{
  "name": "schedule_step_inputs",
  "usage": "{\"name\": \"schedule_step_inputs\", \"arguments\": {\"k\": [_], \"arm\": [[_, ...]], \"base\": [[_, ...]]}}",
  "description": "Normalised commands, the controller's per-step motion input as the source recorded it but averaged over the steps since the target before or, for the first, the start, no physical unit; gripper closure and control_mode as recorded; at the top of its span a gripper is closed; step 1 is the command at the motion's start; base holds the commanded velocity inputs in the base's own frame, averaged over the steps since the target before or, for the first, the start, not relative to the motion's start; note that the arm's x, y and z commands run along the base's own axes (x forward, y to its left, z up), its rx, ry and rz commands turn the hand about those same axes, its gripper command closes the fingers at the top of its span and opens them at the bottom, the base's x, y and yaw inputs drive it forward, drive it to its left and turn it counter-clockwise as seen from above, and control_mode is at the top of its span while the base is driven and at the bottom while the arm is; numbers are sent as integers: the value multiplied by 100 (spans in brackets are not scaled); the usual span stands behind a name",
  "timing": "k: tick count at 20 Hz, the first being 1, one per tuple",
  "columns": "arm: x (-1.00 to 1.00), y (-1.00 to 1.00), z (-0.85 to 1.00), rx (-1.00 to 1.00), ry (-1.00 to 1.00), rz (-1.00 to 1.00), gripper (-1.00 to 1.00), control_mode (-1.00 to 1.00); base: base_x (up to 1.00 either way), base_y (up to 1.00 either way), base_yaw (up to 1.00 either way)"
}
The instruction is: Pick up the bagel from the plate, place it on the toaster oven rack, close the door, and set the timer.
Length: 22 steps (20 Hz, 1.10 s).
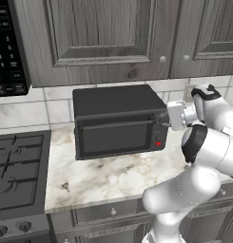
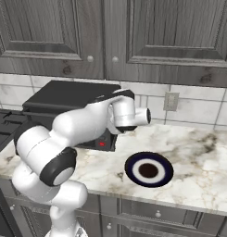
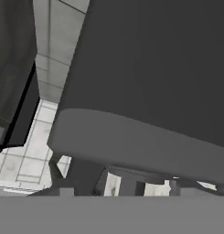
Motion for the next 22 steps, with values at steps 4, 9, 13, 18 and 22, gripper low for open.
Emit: {"name": "schedule_step_inputs", "arguments": {"k": [4,9,13,18,22], "arm": [[19,0,0,0,-14,0,100,-100],[44,-1,0,1,-4,0,100,-100],[78,-19,0,11,0,0,100,-100],[81,-35,0,20,0,0,100,-100],[66,-36,0,24,0,1,100,-100]], "base": [[0,0,0],[0,0,0],[0,0,0],[0,0,0],[0,0,0]]}}
